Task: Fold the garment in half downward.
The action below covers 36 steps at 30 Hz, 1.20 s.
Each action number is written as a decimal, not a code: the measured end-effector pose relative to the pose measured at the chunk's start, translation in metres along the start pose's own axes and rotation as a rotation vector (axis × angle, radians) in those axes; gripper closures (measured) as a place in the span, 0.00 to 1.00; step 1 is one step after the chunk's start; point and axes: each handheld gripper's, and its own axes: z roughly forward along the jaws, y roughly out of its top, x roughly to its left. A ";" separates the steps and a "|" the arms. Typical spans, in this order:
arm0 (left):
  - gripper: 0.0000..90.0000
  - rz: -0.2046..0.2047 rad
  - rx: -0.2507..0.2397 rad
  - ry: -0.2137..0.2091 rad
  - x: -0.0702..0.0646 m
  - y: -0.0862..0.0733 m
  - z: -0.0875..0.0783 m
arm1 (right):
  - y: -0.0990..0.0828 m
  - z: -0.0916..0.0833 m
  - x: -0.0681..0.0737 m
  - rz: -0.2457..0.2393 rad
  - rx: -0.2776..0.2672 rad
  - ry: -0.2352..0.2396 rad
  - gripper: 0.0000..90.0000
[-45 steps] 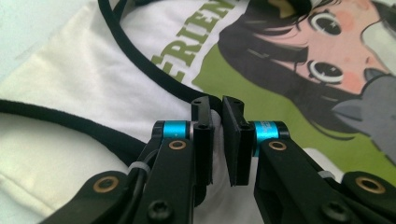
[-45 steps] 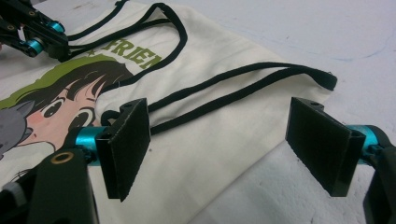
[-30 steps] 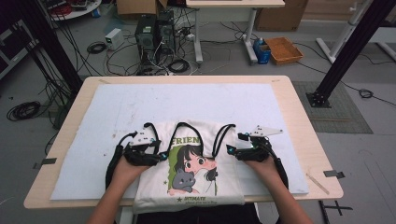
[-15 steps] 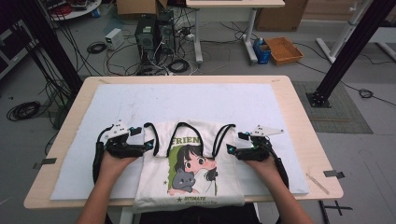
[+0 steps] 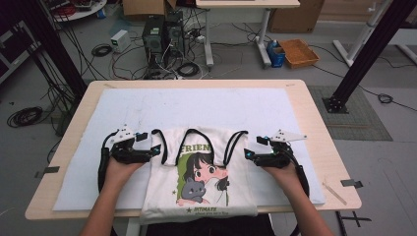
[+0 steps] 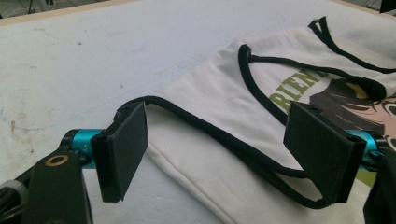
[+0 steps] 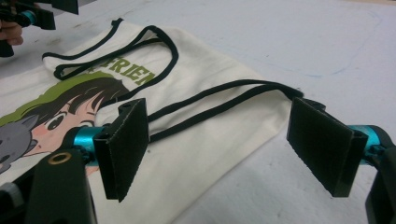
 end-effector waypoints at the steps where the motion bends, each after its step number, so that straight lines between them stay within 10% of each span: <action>1: 0.24 -0.002 0.002 0.003 0.001 0.001 0.001 | 0.000 -0.001 -0.001 0.004 0.003 -0.002 0.24; 26: 0.24 -0.062 0.163 0.071 0.041 0.017 0.051 | 0.028 0.045 -0.035 0.027 0.153 -0.095 0.24; 36: 0.42 -0.016 0.235 0.057 0.037 0.018 0.061 | 0.031 0.072 -0.040 -0.005 0.293 -0.126 0.53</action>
